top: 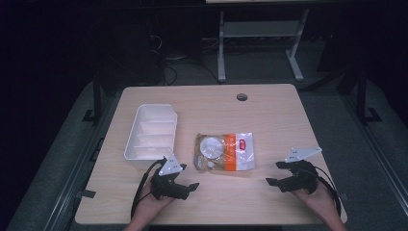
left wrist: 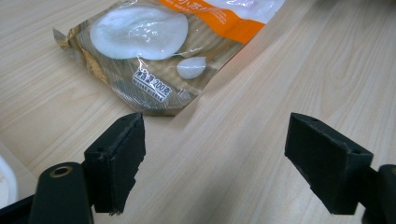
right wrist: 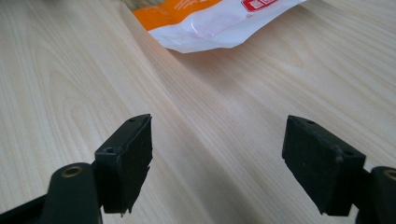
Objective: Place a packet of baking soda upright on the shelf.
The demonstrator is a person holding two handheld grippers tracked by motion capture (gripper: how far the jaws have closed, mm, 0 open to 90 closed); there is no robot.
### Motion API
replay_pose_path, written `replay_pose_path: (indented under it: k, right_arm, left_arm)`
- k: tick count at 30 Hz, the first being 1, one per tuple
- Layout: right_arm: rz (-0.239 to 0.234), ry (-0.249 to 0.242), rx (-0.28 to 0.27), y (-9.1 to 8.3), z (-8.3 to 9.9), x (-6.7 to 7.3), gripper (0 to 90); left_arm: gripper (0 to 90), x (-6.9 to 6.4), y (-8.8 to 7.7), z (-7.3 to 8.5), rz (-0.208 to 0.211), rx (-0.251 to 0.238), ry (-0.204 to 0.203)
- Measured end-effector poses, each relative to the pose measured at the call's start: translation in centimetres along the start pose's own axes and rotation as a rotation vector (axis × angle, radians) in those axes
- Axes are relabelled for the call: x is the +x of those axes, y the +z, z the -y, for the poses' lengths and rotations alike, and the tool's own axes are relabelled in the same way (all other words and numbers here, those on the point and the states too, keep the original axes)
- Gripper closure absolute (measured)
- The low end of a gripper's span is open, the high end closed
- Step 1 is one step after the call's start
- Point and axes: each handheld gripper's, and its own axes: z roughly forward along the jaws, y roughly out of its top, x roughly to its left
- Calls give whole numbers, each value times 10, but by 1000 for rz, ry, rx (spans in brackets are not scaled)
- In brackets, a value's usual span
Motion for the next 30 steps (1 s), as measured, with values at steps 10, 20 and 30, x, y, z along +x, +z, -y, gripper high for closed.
replay_pose_path:
  k: [10, 20, 30]
  right_arm:
    - [4, 14, -14, 0, -1, -3, 237]
    - [14, 29, -14, 3, -3, -6, 238]
    - [17, 76, -37, 9, -16, -14, 237]
  left_arm:
    - [309, 0, 3, -8, 12, -11, 5]
    - [598, 15, 28, -45, -19, 32, -26]
    - [821, 32, 69, -71, -80, 121, -39]
